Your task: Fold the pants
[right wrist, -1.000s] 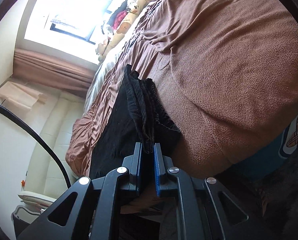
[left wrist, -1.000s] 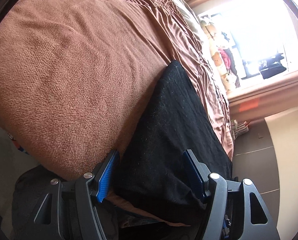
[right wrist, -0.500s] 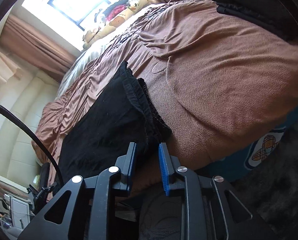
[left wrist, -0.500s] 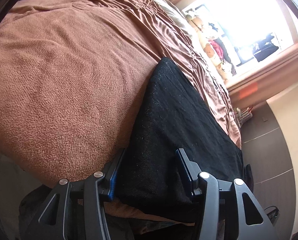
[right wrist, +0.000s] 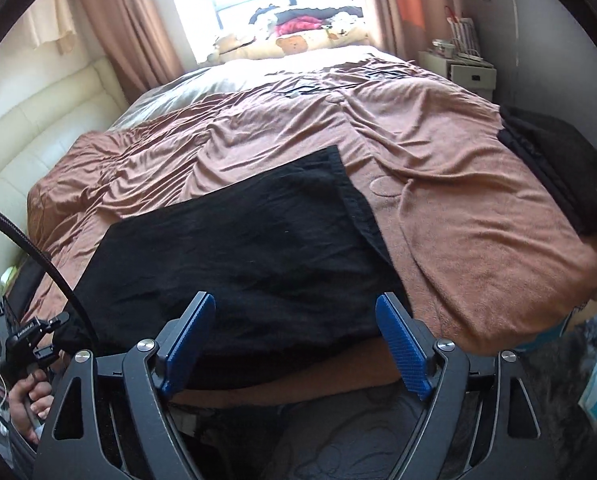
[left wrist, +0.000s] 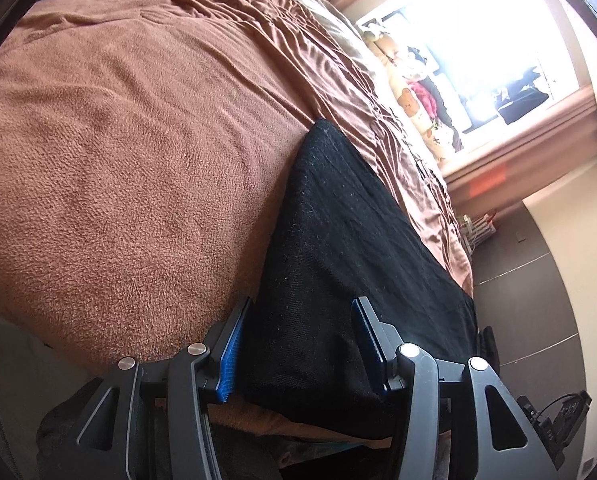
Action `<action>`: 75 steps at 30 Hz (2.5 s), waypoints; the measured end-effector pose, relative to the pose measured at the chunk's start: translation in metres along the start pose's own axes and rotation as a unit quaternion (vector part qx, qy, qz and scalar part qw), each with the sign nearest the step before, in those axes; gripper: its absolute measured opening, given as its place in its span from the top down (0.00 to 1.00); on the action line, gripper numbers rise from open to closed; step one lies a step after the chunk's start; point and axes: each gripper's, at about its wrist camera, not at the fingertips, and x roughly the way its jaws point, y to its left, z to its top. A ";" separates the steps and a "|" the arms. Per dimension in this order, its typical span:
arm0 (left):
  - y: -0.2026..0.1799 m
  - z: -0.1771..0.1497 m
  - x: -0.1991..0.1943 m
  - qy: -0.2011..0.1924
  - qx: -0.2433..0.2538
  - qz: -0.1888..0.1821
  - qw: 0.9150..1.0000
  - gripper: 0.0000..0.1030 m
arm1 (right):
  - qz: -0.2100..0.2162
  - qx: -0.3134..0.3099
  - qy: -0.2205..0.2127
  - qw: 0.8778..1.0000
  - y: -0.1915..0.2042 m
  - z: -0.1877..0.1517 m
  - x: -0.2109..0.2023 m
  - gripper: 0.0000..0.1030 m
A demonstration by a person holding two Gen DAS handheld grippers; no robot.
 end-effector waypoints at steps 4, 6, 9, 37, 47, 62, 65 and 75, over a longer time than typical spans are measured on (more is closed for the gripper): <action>0.000 -0.003 -0.002 -0.002 -0.005 -0.005 1.000 0.49 | 0.027 -0.033 0.000 0.999 0.027 0.003 0.008 0.21; 0.002 -0.004 -0.002 -0.001 -0.009 -0.009 1.000 0.49 | 0.036 -0.051 -0.002 0.998 0.037 0.003 0.014 0.21; 0.005 -0.005 -0.004 -0.002 -0.016 -0.015 1.000 0.49 | 0.045 -0.068 0.002 0.997 0.051 0.004 0.027 0.21; 0.014 -0.003 -0.010 0.020 -0.035 -0.031 0.999 0.50 | 0.104 -0.073 0.167 0.978 0.097 0.013 0.184 0.94; 0.012 -0.009 -0.013 0.014 -0.038 -0.034 0.999 0.50 | 0.133 -0.071 0.201 0.968 0.085 0.019 0.171 0.97; 0.016 -0.006 -0.009 0.006 -0.066 -0.042 0.997 0.50 | 0.093 -0.063 0.186 0.976 0.098 0.069 0.233 0.97; 0.015 -0.005 -0.010 0.001 -0.064 -0.035 0.997 0.50 | 0.080 -0.062 0.188 0.977 0.105 0.075 0.246 0.97; 0.012 -0.002 -0.005 -0.002 -0.061 -0.032 0.998 0.50 | 0.052 -0.058 0.197 0.977 0.119 0.105 0.297 0.97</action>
